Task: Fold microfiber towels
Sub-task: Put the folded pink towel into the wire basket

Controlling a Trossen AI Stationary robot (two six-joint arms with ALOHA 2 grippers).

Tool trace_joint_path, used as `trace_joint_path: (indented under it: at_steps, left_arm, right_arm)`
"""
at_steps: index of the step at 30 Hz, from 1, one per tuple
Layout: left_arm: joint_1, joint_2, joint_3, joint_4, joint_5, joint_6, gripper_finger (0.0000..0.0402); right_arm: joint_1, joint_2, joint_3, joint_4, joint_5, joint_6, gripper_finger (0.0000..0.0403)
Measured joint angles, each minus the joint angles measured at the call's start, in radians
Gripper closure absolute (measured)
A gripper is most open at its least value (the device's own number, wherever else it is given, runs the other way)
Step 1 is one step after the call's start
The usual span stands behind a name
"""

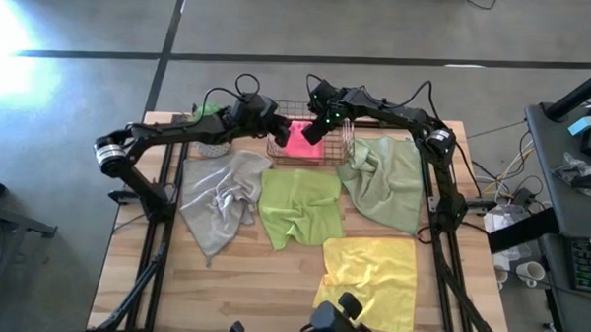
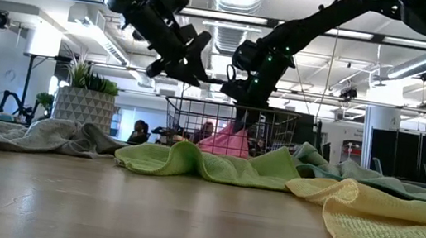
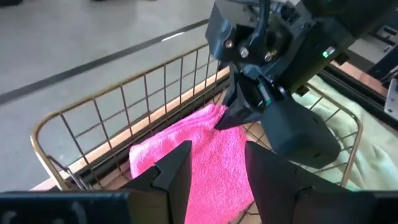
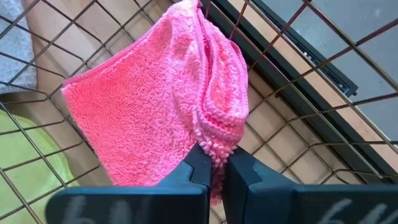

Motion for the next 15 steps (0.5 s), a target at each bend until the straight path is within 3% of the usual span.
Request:
trace_joint_path:
  at_steps: [9,15]
  left_arm:
    - [0.0,-0.018,-0.001,-0.028,0.0,0.082,0.0269]
    - [0.0,-0.019,-0.001,-0.027,-0.003,0.117,0.0269]
  right_arm:
    - [0.0,0.0,0.0,0.002,-0.007,-0.027,0.0393]
    - [0.0,0.0,0.0,0.002,-0.01,-0.03,0.0359]
